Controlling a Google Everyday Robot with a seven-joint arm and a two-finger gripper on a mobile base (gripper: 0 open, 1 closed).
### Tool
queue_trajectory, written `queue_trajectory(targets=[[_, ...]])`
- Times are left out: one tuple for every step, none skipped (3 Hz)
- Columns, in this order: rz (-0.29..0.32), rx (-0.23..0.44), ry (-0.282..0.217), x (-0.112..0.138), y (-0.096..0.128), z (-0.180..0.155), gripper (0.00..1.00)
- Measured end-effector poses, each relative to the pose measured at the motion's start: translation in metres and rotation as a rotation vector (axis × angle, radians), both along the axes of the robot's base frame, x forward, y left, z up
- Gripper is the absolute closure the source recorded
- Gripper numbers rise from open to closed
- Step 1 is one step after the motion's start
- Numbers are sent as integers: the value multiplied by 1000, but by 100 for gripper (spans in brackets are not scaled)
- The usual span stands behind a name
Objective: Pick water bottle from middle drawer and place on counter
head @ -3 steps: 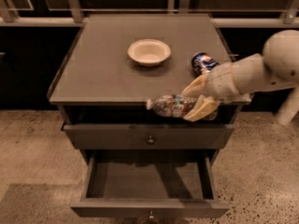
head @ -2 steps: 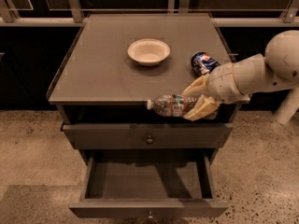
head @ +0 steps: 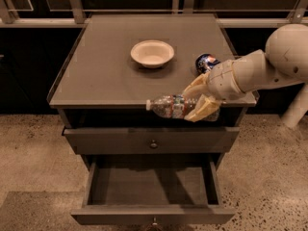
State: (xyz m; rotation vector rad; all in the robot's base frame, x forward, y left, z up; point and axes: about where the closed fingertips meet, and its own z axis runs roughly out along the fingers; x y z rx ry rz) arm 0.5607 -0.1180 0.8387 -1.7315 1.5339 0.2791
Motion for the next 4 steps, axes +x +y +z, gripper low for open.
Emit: queue_trajectory(targets=[[0, 0, 0, -2, 1, 0, 100], [4, 11, -24, -3, 0, 9, 100], [14, -9, -121, -10, -5, 56, 100], [31, -52, -197, -17, -5, 98, 100]])
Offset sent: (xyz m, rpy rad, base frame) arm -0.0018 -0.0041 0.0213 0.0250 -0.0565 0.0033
